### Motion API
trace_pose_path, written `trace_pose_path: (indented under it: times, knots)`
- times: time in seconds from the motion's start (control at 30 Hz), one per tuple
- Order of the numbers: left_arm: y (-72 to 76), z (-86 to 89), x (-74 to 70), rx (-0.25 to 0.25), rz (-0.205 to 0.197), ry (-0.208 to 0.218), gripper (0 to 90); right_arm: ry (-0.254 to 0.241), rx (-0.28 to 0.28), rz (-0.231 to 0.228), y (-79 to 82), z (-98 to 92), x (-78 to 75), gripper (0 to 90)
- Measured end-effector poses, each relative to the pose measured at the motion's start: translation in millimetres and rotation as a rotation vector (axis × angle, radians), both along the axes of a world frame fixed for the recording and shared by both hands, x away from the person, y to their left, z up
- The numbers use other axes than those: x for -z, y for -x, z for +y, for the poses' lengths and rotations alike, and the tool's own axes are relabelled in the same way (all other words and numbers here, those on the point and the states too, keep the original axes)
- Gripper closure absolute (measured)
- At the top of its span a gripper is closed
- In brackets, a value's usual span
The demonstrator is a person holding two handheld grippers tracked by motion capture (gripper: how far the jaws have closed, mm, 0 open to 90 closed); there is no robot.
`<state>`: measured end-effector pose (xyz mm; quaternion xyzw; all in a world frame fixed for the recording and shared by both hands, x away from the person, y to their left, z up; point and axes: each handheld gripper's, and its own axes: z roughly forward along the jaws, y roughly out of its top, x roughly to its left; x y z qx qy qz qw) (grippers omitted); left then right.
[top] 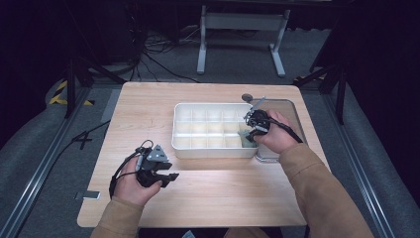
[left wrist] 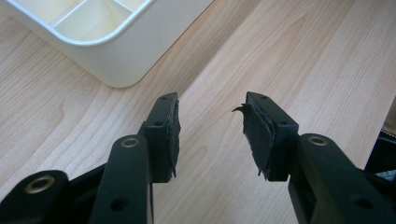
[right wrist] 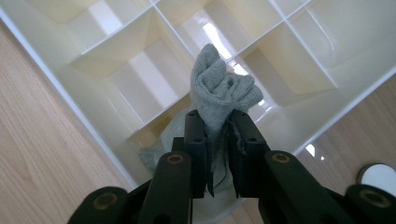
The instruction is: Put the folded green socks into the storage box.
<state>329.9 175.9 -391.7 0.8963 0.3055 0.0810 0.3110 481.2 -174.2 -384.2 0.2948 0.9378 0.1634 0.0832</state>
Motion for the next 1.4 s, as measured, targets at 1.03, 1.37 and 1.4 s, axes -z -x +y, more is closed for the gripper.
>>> trace_pose_path:
  times: [1.03,1.37,1.4]
  knots:
    - [-0.5,-4.4,0.6,0.015,0.006,-0.002,56.0,0.078,0.072,0.196,-17.7,11.4,33.7,76.5]
    - [-1.7,0.4,-0.8,0.007,0.003,0.014,55.0,-0.034,-0.008,0.076,2.4,-3.4,4.0,63.1]
    - [-1.5,0.4,-0.9,0.006,0.003,0.017,55.0,-0.043,-0.013,0.042,6.6,-5.4,-3.0,61.3]
